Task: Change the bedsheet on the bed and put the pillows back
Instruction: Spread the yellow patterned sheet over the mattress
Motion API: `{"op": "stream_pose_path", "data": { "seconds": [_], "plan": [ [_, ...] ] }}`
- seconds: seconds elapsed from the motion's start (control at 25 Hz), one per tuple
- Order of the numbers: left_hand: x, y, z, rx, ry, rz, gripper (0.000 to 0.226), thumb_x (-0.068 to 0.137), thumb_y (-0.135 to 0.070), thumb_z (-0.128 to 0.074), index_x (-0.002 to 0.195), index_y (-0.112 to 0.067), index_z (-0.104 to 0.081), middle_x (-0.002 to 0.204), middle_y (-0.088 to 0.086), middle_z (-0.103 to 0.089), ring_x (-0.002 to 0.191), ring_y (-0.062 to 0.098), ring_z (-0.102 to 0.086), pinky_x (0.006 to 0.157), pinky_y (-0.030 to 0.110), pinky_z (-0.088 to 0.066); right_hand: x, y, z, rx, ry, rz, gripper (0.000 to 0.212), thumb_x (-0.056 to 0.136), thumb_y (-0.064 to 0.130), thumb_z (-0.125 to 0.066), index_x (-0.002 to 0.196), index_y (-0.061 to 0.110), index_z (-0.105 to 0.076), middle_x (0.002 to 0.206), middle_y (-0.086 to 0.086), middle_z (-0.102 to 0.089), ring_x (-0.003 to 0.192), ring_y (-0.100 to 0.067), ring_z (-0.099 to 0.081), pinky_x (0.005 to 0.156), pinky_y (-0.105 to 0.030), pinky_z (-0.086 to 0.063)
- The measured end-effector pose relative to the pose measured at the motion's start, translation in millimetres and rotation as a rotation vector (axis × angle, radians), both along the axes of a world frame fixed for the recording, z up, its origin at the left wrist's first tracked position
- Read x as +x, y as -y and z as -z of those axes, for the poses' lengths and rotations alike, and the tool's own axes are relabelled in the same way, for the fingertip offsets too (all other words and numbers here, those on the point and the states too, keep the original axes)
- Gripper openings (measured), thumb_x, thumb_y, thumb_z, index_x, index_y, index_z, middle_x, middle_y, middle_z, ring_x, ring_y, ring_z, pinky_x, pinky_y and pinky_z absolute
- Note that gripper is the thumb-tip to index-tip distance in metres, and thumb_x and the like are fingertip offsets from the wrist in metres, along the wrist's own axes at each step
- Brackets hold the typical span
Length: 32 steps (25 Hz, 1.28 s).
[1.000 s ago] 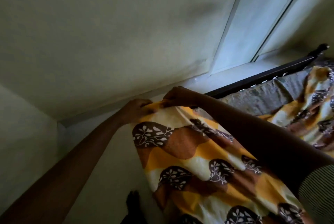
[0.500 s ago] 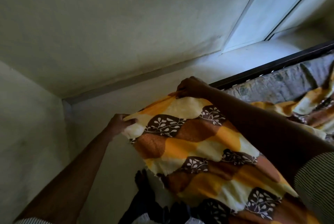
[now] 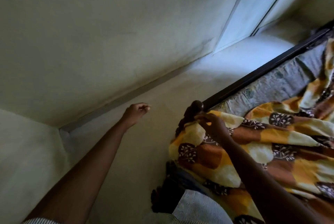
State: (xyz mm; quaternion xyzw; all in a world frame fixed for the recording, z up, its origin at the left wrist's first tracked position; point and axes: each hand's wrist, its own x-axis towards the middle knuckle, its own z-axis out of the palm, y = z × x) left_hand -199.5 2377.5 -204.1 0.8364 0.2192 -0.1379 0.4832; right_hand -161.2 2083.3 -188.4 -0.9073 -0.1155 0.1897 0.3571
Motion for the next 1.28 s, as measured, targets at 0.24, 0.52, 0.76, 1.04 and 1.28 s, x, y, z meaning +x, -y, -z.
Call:
{"op": "stream_pose_path", "data": {
  "seconds": [0.24, 0.52, 0.76, 1.04, 1.28],
  "plan": [
    [151, 49, -38, -0.026, 0.153, 0.411, 0.023, 0.091, -0.024, -0.057, 0.111, -0.015, -0.066, 0.112, 0.002, -0.066, 0.104, 0.014, -0.059, 0.084, 0.023, -0.042, 35, 43, 30, 0.171, -0.152, 0.520, 0.018, 0.092, 0.012, -0.056, 0.104, 0.018, -0.066, 0.087, 0.003, -0.064, 0.066, -0.001, -0.056, 0.052, -0.005, -0.041],
    [280, 94, -32, 0.083, 0.099, 1.011, 0.025, 0.092, -0.023, -0.057, 0.113, -0.013, -0.065, 0.114, 0.005, -0.066, 0.104, 0.019, -0.061, 0.081, 0.020, -0.042, 85, 44, 49, 0.235, -0.331, 0.940, 0.019, 0.093, 0.010, -0.052, 0.109, 0.013, -0.063, 0.092, -0.007, -0.064, 0.077, -0.025, -0.058, 0.061, -0.033, -0.044],
    [363, 151, -15, 0.136, 0.140, 1.408, 0.027, 0.093, -0.021, -0.053, 0.116, -0.011, -0.063, 0.115, 0.009, -0.065, 0.103, 0.021, -0.060, 0.082, 0.023, -0.042, 128, 47, 33, 0.387, -0.239, 1.316, 0.017, 0.094, 0.008, -0.049, 0.105, 0.015, -0.060, 0.084, -0.002, -0.059, 0.070, -0.010, -0.052, 0.057, -0.020, -0.039],
    [438, 238, -14, 0.048, 0.225, 1.831, 0.025, 0.094, -0.018, -0.052, 0.112, -0.005, -0.065, 0.112, 0.013, -0.066, 0.103, 0.025, -0.061, 0.080, 0.024, -0.041, 158, 33, 42, 0.310, -0.150, 1.769, 0.017, 0.092, 0.007, -0.052, 0.098, 0.015, -0.066, 0.079, 0.004, -0.059, 0.068, -0.008, -0.052, 0.057, -0.019, -0.038],
    [438, 316, 8, 0.201, 0.201, 2.273, 0.028, 0.095, -0.020, -0.050, 0.118, -0.007, -0.060, 0.121, 0.011, -0.057, 0.114, 0.024, -0.051, 0.095, 0.030, -0.040, 171, 17, 58, 0.218, -0.223, 2.124, 0.016, 0.090, 0.008, -0.054, 0.097, 0.009, -0.068, 0.080, -0.007, -0.061, 0.074, -0.022, -0.053, 0.064, -0.025, -0.036]
  ]
}}
